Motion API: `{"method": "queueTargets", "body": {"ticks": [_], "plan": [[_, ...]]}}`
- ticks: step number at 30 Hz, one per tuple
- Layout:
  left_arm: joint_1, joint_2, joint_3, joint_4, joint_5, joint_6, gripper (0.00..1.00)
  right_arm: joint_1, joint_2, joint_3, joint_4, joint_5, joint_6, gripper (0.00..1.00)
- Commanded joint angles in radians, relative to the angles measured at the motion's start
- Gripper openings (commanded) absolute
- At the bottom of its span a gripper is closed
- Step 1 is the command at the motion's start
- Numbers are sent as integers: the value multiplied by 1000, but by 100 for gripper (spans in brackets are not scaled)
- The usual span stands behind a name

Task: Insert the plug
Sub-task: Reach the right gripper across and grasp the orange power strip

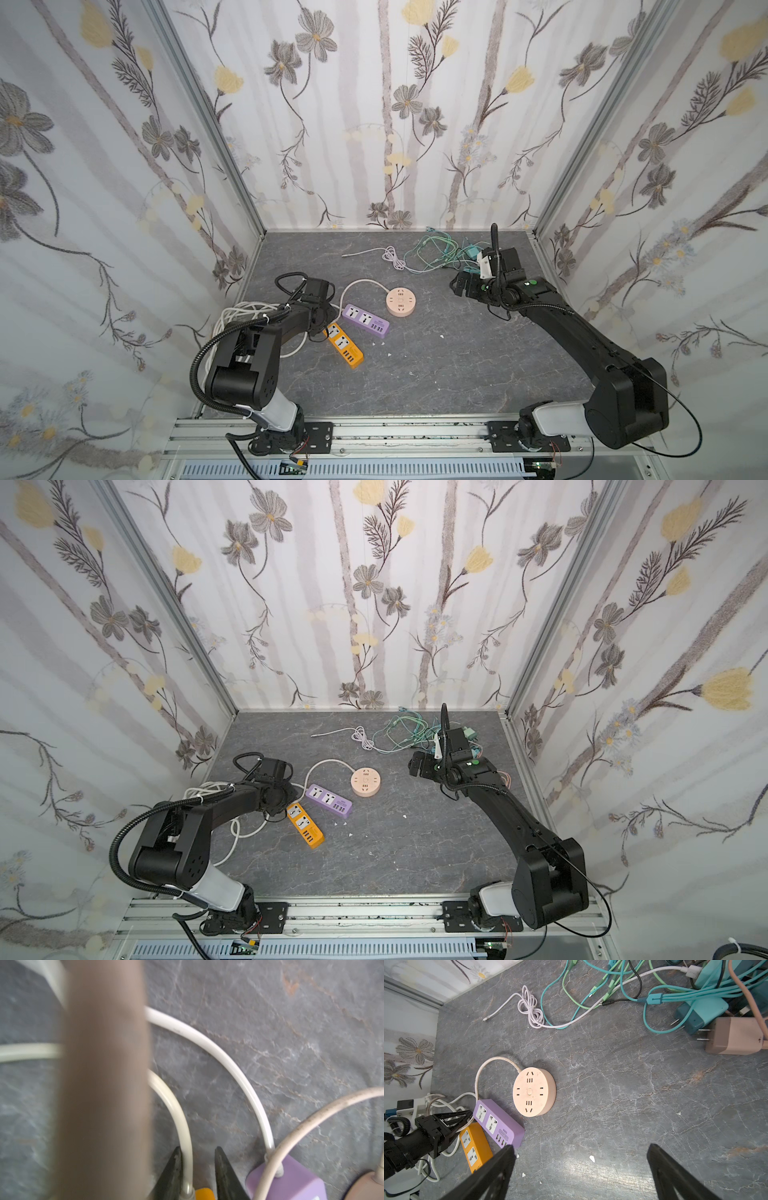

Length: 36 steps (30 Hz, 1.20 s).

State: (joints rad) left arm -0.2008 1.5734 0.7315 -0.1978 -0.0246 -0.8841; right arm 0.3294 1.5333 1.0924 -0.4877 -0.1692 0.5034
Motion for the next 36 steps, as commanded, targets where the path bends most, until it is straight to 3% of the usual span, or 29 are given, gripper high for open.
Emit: {"method": "queueTargets", "body": {"ticks": [1, 7, 11, 15, 19, 22, 25, 28, 31, 36], "plan": [[-43, -17, -45, -105, 83, -182, 31, 18, 12, 12, 52, -1, -28, 100], [-111, -111, -37, -163, 41, -245, 37, 97, 41, 20, 98, -6, -137, 99], [-67, -150, 23, -238, 15, -150, 43, 242, 65, 32, 142, 18, -318, 99], [-2, -171, 63, -280, 22, -71, 47, 422, 195, 95, 135, 41, -489, 99], [55, -193, 78, -294, 35, -17, 53, 579, 336, 194, 84, 20, -604, 99], [78, -226, 89, -320, 11, 19, 63, 663, 430, 273, 52, 18, -658, 99], [102, -273, 89, -342, -29, 41, 80, 715, 506, 347, 10, 21, -697, 99], [125, -309, 79, -350, -69, 48, 92, 752, 598, 442, -52, 96, -707, 99], [147, -364, 66, -326, -71, 54, 98, 777, 698, 552, -154, 143, -744, 99], [162, -360, 79, -316, -60, 57, 100, 787, 781, 642, -237, 111, -763, 98]]}}
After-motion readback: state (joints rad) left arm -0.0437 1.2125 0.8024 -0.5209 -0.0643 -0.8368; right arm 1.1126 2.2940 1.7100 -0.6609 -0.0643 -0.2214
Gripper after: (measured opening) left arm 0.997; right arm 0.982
